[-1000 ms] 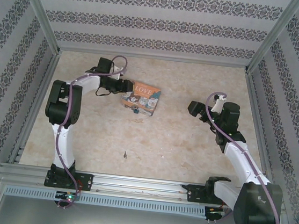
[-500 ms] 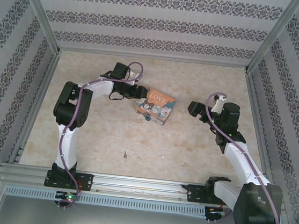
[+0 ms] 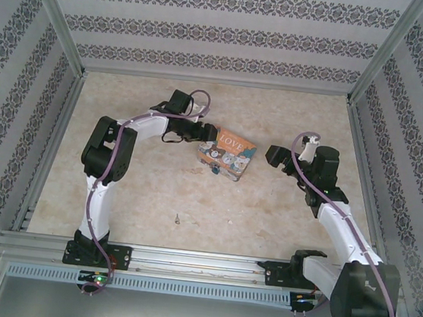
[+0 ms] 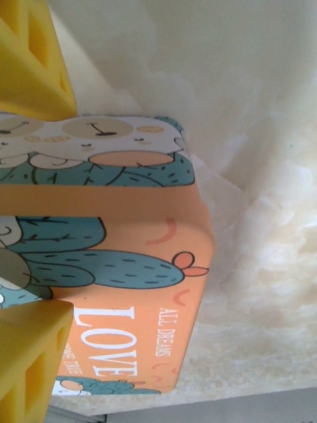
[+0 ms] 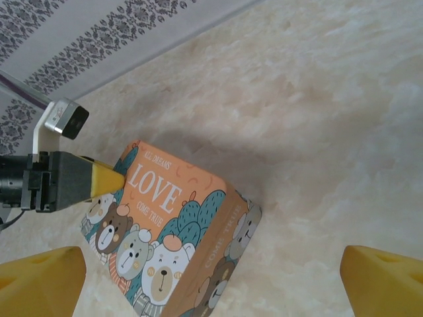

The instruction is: Unlock a padlock with a key

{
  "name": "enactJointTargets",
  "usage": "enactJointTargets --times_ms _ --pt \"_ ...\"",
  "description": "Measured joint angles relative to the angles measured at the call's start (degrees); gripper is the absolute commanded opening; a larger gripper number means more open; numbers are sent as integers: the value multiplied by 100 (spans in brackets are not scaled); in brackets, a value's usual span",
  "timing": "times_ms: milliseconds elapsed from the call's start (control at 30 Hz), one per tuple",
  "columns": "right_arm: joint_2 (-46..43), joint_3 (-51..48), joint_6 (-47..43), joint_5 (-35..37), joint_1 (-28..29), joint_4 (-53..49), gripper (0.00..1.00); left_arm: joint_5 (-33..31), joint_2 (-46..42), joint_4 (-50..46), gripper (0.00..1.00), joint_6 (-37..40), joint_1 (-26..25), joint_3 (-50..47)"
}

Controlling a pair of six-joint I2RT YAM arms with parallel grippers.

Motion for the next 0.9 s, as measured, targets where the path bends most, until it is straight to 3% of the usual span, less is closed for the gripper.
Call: enactJointTargets --times_ms 167,433,633,900 --pt "-273 63 -4 -42 166 -522 94 -726 -610 -48 74 -57 15 -398" --pt "-595 328 -94 -13 1012 -1580 86 -1871 -2999 640 78 -466 166 -2400" --pt "-404 728 -293 393 2546 -2356 83 -2885 -4774 857 87 -717 190 -4033" --pt "1215 1969 -855 1141 4719 -3289 79 -4389 -7296 782 99 -1270 201 -5755"
